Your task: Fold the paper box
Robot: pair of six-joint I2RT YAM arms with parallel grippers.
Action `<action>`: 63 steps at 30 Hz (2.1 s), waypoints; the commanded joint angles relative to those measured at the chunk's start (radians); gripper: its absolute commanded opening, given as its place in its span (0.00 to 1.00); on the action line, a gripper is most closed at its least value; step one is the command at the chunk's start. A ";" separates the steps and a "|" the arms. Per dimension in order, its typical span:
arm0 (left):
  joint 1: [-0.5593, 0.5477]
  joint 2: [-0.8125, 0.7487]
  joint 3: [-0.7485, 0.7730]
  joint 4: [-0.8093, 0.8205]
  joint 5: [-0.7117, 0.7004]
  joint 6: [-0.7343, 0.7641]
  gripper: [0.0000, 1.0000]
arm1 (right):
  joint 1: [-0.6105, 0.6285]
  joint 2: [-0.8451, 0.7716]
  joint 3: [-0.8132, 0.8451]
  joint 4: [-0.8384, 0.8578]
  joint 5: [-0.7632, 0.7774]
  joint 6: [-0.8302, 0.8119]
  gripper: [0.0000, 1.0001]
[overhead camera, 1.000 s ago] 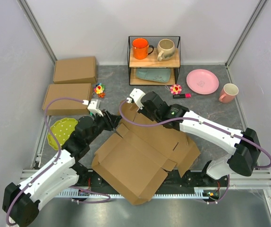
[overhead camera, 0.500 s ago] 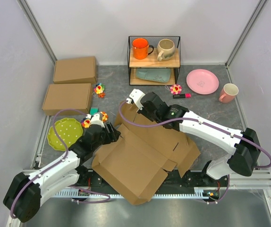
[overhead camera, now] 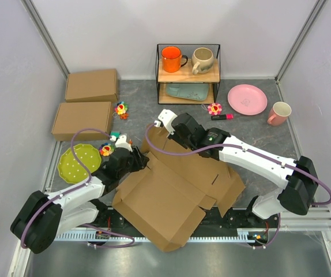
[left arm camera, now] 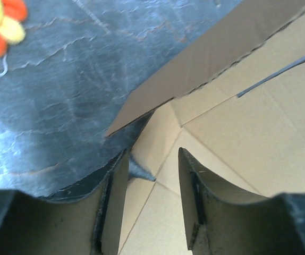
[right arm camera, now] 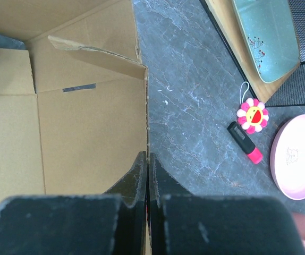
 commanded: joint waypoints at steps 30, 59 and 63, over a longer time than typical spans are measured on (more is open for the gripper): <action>-0.316 0.309 0.060 0.357 0.054 0.245 0.39 | 0.033 0.003 0.000 0.015 0.032 0.013 0.00; -0.325 -0.308 -0.007 0.097 -0.643 0.144 0.55 | 0.191 -0.025 -0.071 0.090 0.348 -0.139 0.00; -0.304 -0.222 -0.049 0.297 -0.703 0.210 0.56 | 0.246 -0.028 -0.128 0.203 0.536 -0.291 0.00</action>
